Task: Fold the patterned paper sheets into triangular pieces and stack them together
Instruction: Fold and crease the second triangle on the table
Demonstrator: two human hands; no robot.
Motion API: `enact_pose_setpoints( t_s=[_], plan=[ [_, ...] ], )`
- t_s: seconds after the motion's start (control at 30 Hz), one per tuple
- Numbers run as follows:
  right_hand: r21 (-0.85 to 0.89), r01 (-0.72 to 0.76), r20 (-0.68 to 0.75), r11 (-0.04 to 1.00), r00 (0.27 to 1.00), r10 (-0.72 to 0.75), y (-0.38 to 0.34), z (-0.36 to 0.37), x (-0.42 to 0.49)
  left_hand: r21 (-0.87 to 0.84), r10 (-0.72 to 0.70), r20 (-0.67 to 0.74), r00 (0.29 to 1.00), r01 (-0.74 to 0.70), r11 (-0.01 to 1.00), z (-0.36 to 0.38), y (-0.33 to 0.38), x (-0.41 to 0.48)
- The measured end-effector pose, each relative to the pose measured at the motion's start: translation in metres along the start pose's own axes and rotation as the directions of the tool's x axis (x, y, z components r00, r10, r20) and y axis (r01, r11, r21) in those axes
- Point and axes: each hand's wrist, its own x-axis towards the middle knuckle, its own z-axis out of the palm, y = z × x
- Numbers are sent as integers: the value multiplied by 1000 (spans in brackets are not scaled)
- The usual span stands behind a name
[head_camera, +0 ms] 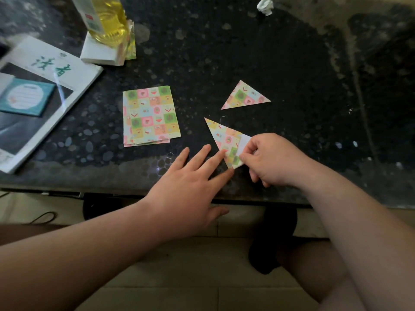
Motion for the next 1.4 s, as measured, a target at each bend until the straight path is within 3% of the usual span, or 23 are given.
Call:
enact_pose_setpoints(
  t_s=[0.9, 1.4],
  plan=[
    [2, 2, -8, 1000, 1000, -2, -1, 0, -1, 35, 40, 95, 995, -43, 998, -2, 0, -1],
    [-2, 3, -9, 1000, 1000, -3, -1, 0, -2, 14, -10, 79, 997, 9, 1000, -10, 4, 1]
  ],
)
